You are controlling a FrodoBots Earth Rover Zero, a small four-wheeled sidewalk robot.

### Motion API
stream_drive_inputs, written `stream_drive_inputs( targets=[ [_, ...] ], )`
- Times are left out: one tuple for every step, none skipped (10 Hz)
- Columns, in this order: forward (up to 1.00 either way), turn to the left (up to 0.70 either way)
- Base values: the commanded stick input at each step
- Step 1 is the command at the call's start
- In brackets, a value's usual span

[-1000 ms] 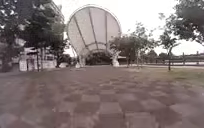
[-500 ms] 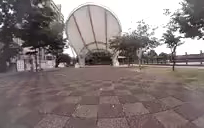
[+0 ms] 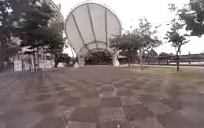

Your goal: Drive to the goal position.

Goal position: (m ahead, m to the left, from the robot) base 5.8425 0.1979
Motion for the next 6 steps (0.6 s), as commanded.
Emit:
stream_drive_inputs(
  targets=[
    [1.00, 0.00],
    [1.00, 0.00],
    [1.00, 0.00],
    [1.00, 0.00],
    [1.00, 0.00],
    [1.00, 0.00]
  ],
)
